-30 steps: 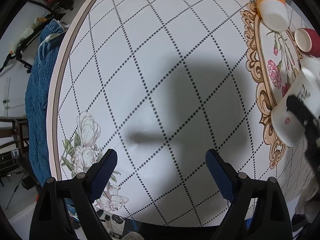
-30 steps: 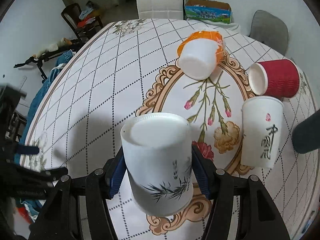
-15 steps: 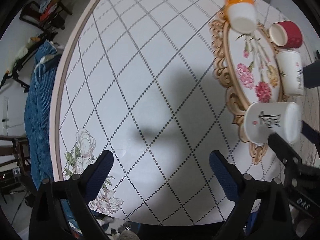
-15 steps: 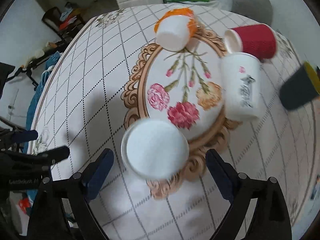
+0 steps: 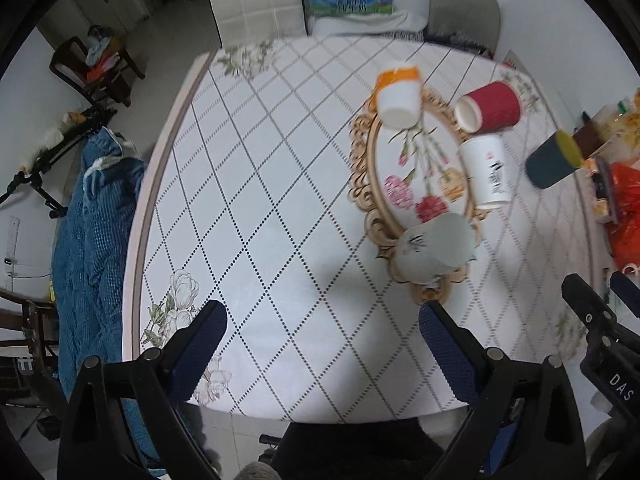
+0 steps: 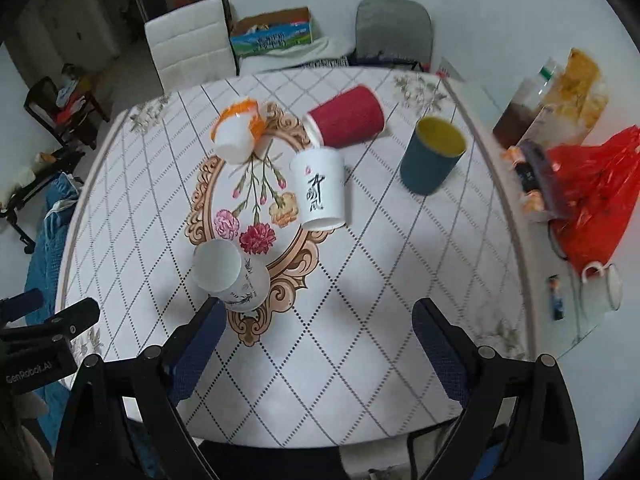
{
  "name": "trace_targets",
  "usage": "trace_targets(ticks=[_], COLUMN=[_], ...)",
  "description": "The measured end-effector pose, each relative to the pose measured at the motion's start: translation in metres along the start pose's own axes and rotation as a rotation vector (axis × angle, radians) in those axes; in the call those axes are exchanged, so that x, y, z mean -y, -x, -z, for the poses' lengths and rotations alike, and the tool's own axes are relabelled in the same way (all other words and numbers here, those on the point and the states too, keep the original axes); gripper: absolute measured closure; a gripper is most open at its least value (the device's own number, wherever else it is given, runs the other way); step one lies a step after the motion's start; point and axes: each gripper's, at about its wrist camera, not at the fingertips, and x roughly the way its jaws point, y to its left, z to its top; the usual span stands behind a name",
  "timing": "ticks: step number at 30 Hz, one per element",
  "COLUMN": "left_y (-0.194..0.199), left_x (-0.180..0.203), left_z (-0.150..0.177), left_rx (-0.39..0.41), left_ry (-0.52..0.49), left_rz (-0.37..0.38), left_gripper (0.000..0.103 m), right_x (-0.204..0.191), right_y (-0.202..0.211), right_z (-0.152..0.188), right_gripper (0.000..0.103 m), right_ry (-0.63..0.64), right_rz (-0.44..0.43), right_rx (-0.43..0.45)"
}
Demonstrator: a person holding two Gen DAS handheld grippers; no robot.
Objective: Flip cup upside down
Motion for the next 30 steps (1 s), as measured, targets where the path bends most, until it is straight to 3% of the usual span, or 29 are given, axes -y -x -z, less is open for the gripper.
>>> trace_targets(ticks=[14,21,30], left_y=[0.151,0.201,0.239], left_x=[0.017,0.02,0.018], left_z=[0.04,0.058,0.071], left_rx=[0.217,0.286,0.33], left_ry=[0.032,0.025,0.033], left_rz=[0.002,0.009,0.012], left_gripper=[0.005,0.005,0.005], right_x=[0.028,0.036,0.04], right_y=[0.169,0.237,0.287], right_z=[0.028,0.04,0.045], right_gripper=[0.007,0.007,0.007], right_ry=[0.073,0.081,0.074], right_rz=[-0.021,-0.036,-0.049], right_rx=[0.154,0.22,0.268])
